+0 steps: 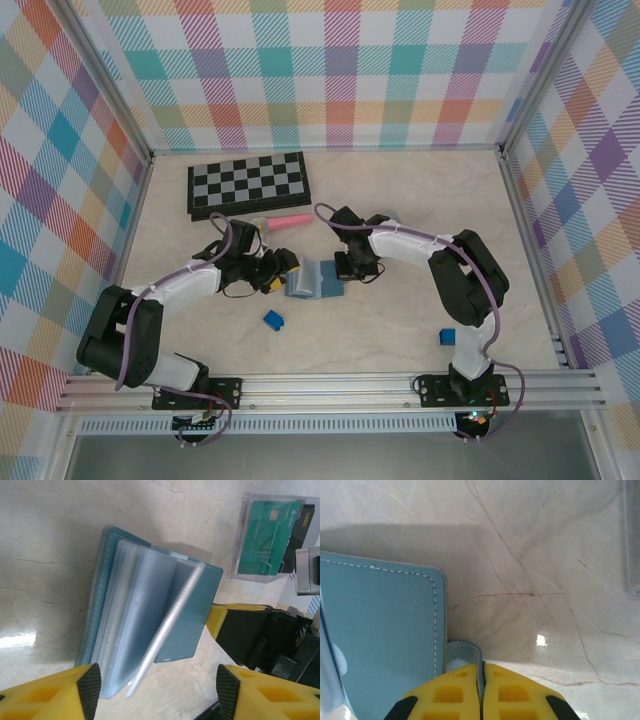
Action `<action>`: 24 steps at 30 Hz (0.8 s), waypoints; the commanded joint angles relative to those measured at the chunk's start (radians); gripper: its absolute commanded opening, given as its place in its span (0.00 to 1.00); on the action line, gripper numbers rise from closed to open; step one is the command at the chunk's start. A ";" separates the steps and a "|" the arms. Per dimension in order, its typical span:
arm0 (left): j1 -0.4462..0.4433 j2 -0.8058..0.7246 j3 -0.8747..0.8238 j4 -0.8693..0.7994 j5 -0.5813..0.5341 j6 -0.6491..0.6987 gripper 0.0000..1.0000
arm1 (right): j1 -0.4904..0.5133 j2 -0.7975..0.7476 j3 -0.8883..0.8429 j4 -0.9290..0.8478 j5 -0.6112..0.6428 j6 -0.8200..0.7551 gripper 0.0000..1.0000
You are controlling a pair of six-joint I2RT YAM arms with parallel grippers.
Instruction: Take the credit cards out of the card holder
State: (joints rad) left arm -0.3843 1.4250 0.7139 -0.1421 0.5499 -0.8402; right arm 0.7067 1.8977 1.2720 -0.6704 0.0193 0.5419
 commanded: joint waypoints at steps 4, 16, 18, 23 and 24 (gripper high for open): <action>-0.025 -0.001 0.050 -0.004 -0.022 0.011 0.59 | 0.001 0.003 0.005 0.009 -0.032 -0.005 0.05; -0.056 0.088 0.117 -0.066 -0.060 0.037 0.72 | 0.001 0.018 0.010 0.011 -0.050 -0.007 0.05; -0.058 0.098 0.123 -0.073 -0.070 0.042 0.76 | 0.001 0.020 0.012 0.012 -0.051 -0.007 0.05; -0.068 0.127 0.125 -0.066 -0.055 0.042 0.79 | 0.001 0.023 0.012 0.013 -0.054 -0.006 0.05; -0.069 0.132 0.127 -0.068 -0.051 0.041 0.80 | 0.002 0.024 0.012 0.015 -0.055 -0.005 0.05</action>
State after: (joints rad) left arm -0.4358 1.5375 0.8185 -0.1822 0.4961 -0.8143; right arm 0.7067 1.8984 1.2720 -0.6659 -0.0128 0.5388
